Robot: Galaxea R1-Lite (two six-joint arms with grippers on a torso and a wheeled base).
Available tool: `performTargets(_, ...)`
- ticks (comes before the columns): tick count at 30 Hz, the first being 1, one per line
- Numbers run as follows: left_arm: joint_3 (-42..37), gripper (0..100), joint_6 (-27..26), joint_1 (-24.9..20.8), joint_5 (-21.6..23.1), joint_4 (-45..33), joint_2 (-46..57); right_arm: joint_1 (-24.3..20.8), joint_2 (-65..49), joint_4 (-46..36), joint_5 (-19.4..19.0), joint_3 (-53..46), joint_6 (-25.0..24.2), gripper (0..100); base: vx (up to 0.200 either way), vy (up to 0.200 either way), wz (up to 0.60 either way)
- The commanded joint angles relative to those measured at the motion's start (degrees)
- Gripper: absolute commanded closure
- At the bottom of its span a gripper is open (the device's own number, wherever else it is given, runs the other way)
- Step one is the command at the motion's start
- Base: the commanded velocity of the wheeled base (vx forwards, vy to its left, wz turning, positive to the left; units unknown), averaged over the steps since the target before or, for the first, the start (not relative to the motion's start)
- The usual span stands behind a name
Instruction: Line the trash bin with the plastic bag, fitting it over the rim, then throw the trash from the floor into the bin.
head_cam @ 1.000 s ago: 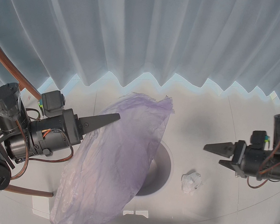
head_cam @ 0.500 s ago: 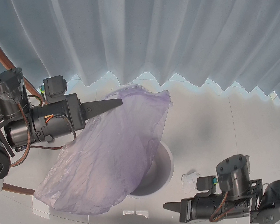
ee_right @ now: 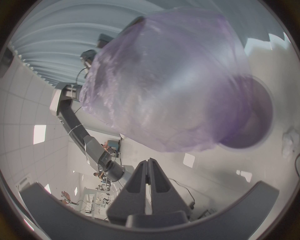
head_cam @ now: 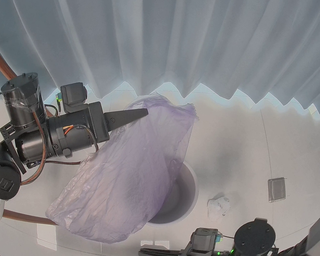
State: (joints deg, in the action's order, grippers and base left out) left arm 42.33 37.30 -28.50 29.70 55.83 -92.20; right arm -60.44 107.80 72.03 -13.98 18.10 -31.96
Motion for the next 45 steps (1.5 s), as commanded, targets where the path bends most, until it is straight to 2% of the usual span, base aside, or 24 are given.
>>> performTargets(1,1.27,100,-0.21,-0.24,-1.04,-0.02,-1.49,-6.71,22.36,17.97,4.05,-0.61,6.30,100,0.000,0.000,0.00)
performTargets(3,1.27,100,-0.21,-0.24,-1.04,-0.02,-1.49,-7.59,23.16,17.61,4.93,2.20,8.50,100,0.000,0.000,0.00)
performTargets(8,1.27,100,-0.21,-0.24,-1.04,-0.02,-1.49,-9.08,25.70,17.70,5.46,9.67,7.27,100,0.000,0.000,0.00)
performTargets(11,1.53,100,-0.13,-0.24,-1.13,-0.02,-1.41,-8.55,28.78,17.70,9.24,16.35,7.18,100,0.000,0.000,0.00)
performTargets(19,1.36,100,-0.21,-0.24,-1.31,-0.02,-1.05,-0.20,29.48,17.26,11.61,24.70,6.83,100,0.000,0.000,0.00)
performTargets(28,1.27,100,-1.18,-0.24,-1.48,-0.11,-1.05,11.13,29.13,17.35,11.26,28.39,5.68,100,0.000,0.000,0.00)
performTargets(32,0.83,100,-2.50,-0.24,-1.40,-0.11,-1.14,13.07,29.31,15.68,11.17,31.38,3.40,100,0.000,0.000,0.00)
performTargets(39,-0.67,100,-2.67,-0.68,-1.40,-0.11,-1.05,13.07,30.45,9.88,11.17,37.00,0.41,100,0.000,0.000,0.00)
performTargets(45,-2.60,100,-2.76,-1.82,-1.40,-0.11,-0.70,14.03,32.91,5.75,11.43,42.98,0.24,100,0.000,0.000,0.00)
